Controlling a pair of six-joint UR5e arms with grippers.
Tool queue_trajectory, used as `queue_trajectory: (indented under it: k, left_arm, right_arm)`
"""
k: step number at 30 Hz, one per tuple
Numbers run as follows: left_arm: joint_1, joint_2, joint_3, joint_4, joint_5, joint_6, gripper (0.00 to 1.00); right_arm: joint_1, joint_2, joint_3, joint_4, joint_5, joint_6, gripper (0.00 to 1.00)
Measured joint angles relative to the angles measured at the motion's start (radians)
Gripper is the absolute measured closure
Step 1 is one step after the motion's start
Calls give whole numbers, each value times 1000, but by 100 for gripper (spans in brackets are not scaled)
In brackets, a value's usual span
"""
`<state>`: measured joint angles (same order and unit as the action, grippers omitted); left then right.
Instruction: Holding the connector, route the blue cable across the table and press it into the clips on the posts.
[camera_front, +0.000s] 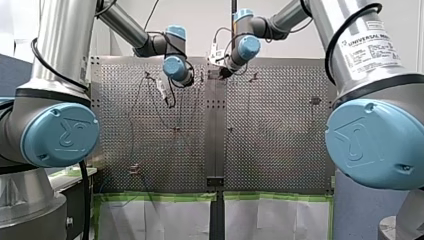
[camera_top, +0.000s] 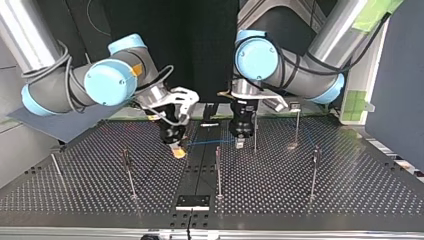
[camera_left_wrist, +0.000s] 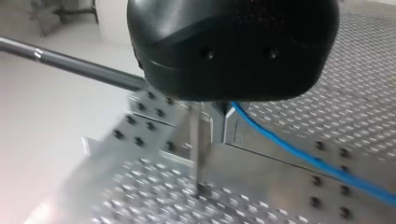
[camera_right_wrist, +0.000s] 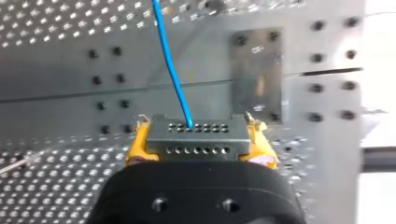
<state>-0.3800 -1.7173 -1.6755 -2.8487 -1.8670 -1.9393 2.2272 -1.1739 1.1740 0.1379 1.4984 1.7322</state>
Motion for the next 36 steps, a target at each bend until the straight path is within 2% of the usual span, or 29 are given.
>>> queue_trajectory:
  k: [8,14,16,20,29,36]
  left_arm:
    - [6,58,4,17,26,-14,100]
    - [5,24,4,22,44,-6,100]
    - [6,8,4,28,44,-5,100]
    - [11,-16,4,42,45,-7,100]
    - [41,-29,7,70,68,-17,100]
    - [55,-30,20,81,115,-29,100]
  right_arm:
    - [2,-72,2,1,-9,2,100]
    - [-2,-130,3,0,-14,4,100]
    - [-3,-139,8,-1,-15,0,100]
    - [-8,-123,28,-4,-16,-11,100]
    - [-15,-49,69,-12,-22,-25,100]
    - [-37,-12,77,-27,-39,-21,100]
